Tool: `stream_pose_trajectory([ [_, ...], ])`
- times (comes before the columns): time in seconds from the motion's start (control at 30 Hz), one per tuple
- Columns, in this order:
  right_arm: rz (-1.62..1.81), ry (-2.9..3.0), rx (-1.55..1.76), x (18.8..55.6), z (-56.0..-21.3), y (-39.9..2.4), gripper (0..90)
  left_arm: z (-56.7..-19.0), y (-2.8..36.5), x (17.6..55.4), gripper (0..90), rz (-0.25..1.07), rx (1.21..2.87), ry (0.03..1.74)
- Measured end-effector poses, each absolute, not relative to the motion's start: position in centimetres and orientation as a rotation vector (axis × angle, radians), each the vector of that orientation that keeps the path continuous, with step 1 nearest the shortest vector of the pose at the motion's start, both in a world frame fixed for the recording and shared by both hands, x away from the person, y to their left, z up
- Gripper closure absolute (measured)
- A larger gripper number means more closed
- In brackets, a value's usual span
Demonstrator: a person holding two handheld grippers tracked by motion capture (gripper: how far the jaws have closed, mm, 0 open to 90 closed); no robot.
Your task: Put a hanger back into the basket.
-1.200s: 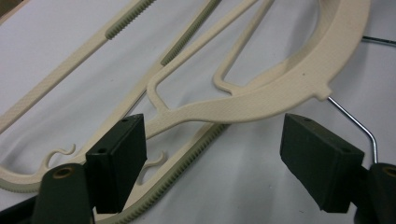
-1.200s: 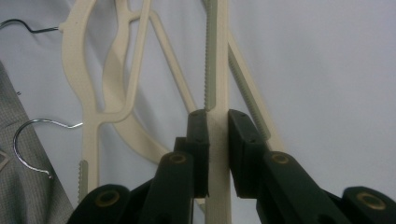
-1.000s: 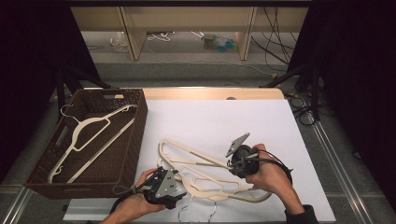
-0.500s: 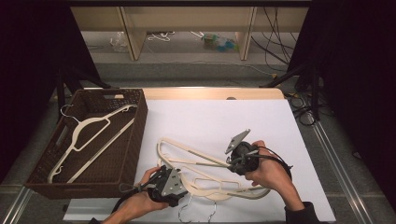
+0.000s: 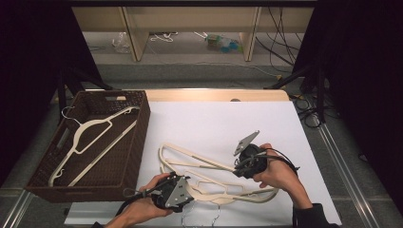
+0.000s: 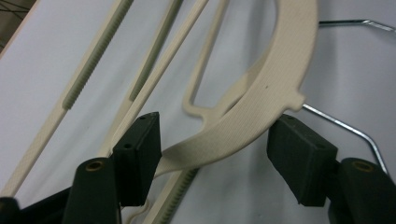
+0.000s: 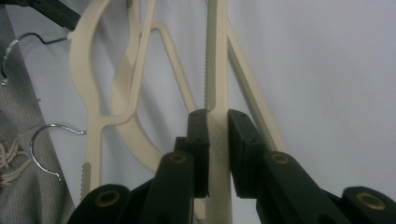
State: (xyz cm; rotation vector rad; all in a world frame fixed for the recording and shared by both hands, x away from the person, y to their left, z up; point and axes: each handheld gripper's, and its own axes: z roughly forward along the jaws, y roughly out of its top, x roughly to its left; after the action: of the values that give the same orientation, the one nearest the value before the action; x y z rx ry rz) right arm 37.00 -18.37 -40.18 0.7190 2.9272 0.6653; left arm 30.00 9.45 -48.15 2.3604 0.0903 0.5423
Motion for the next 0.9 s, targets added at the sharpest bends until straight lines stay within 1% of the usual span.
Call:
stream_pose_trajectory([
  [0.17, 0.659, 2.956, 0.717, 37.1, -40.8, -18.4, 79.9, -48.1, 9.3, 29.7, 42.0, 0.533, 2.367, 0.006],
  [0.23, 0.659, 2.964, 0.715, 37.1, -40.8, -18.5, 79.9, -48.0, 9.4, 29.7, 43.8, 0.502, 2.37, -0.014],
  [0.27, 0.672, 2.966, 0.712, 37.2, -40.8, -18.6, 79.9, -48.0, 9.4, 29.6, 50.9, 0.507, 2.356, -0.039],
  [0.3, 0.672, 2.966, 0.712, 37.2, -40.8, -18.6, 79.9, -48.0, 9.5, 29.5, 50.9, 0.514, 2.354, -0.071],
  [0.43, 0.668, 2.975, 0.709, 37.3, -41.0, -18.9, 79.9, -47.8, 9.3, 29.3, 58.6, 0.544, 2.361, -0.185],
  [0.53, 0.673, 2.981, 0.711, 37.4, -41.1, -19.0, 79.9, -47.7, 9.0, 29.1, 62.0, 0.564, 2.364, -0.255],
  [0.63, 0.676, 2.993, 0.708, 37.5, -41.2, -19.2, 79.9, -47.0, 8.8, 28.9, 65.2, 0.546, 2.385, -0.297],
  [0.77, 0.689, 3.02, 0.704, 37.6, -41.6, -19.5, 79.8, -46.0, 8.9, 28.7, 68.9, 0.513, 2.366, -0.329],
  [0.9, 0.722, 3.065, 0.694, 37.9, -42.3, -19.9, 79.8, -45.3, 9.0, 28.6, 70.6, 0.489, 2.35, -0.328],
])
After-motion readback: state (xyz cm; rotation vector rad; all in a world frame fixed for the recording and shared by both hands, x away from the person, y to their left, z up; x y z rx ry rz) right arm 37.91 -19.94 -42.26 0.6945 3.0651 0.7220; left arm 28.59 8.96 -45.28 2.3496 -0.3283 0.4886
